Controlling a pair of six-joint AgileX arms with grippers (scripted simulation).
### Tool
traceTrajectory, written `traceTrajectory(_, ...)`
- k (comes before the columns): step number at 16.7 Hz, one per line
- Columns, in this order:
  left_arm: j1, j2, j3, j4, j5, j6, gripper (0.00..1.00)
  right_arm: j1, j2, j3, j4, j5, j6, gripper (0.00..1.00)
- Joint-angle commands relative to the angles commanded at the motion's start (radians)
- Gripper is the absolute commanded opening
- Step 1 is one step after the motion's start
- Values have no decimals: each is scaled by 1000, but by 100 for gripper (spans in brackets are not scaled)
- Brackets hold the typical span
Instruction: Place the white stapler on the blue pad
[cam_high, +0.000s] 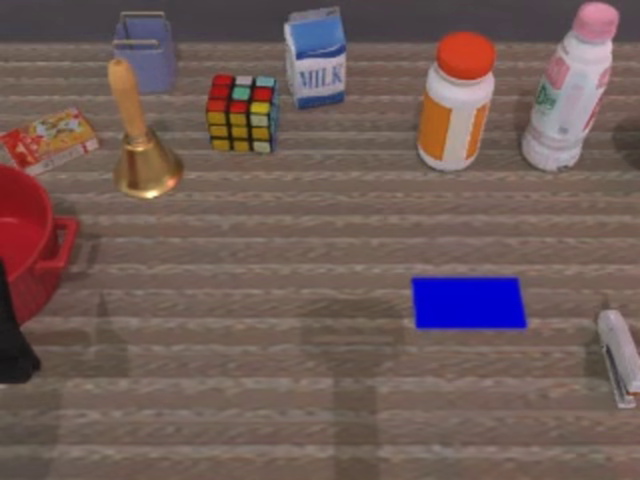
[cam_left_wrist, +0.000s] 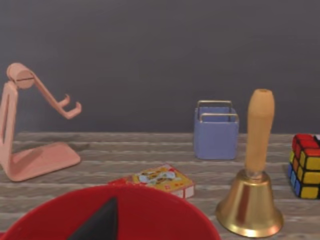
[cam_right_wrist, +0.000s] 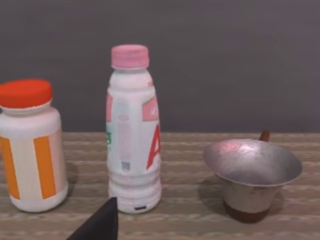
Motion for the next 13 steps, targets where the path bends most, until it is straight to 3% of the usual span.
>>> traceTrajectory(6, 0, 0, 0, 0, 0, 0, 100, 20, 107, 102, -91, -5, 18, 100)
traceTrajectory(13, 0, 0, 0, 0, 0, 0, 100, 81, 676, 505, -473, -4, 81, 100)
